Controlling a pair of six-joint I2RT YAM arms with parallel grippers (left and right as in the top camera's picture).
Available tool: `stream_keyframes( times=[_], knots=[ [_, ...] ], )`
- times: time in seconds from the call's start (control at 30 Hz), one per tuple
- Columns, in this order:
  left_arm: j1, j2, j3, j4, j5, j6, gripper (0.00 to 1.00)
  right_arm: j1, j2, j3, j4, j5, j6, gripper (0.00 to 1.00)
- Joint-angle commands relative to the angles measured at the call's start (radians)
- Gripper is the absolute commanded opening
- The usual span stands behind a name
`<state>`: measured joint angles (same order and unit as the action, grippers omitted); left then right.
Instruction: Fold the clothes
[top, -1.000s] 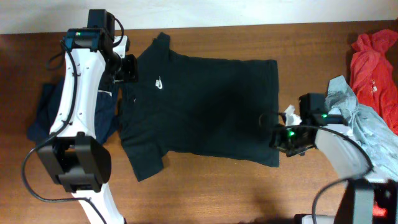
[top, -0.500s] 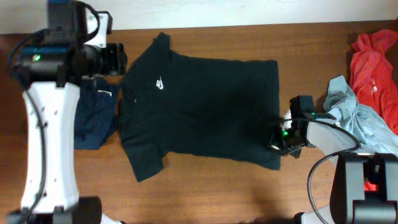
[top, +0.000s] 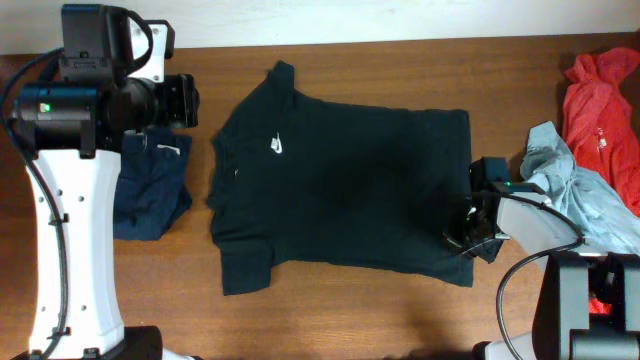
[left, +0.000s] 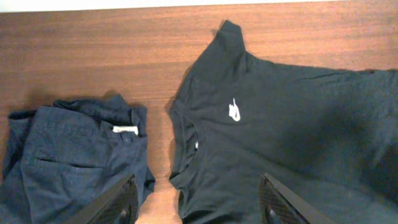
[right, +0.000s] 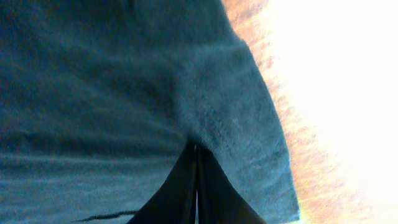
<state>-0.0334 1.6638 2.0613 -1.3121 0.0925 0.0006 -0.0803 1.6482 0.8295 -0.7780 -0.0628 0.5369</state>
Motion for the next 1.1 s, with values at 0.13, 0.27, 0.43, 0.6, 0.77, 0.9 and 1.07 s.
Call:
stream_keyframes(
  times=[0.13,0.27,0.43,0.6,0.77,0.9,1.07],
  knots=[
    [0.003,-0.002,0.009,-0.082,-0.068,0.016,0.62,-0.044,0.069,0.015,-0.002,0.217,-0.040,0.04],
    [0.003,-0.002,0.009,-0.116,-0.169,0.016,0.71,-0.083,0.069,0.065,-0.079,0.232,0.001,0.04],
    [0.003,-0.002,0.009,-0.113,-0.168,0.016,0.73,-0.097,0.060,0.113,-0.109,0.043,-0.146,0.07],
    [0.003,-0.002,0.009,-0.119,-0.162,0.016,0.77,-0.097,-0.009,0.121,-0.114,-0.145,-0.248,0.20],
    [0.003,-0.002,-0.007,-0.192,-0.050,0.010,0.76,-0.097,-0.123,0.121,-0.135,-0.196,-0.252,0.37],
    [0.003,-0.001,-0.081,-0.247,-0.031,-0.115,0.68,-0.097,-0.220,0.121,-0.156,-0.196,-0.253,0.45],
    [0.000,-0.003,-0.249,-0.240,0.097,-0.148,0.55,-0.097,-0.320,0.121,-0.186,-0.196,-0.252,0.49]
  ],
)
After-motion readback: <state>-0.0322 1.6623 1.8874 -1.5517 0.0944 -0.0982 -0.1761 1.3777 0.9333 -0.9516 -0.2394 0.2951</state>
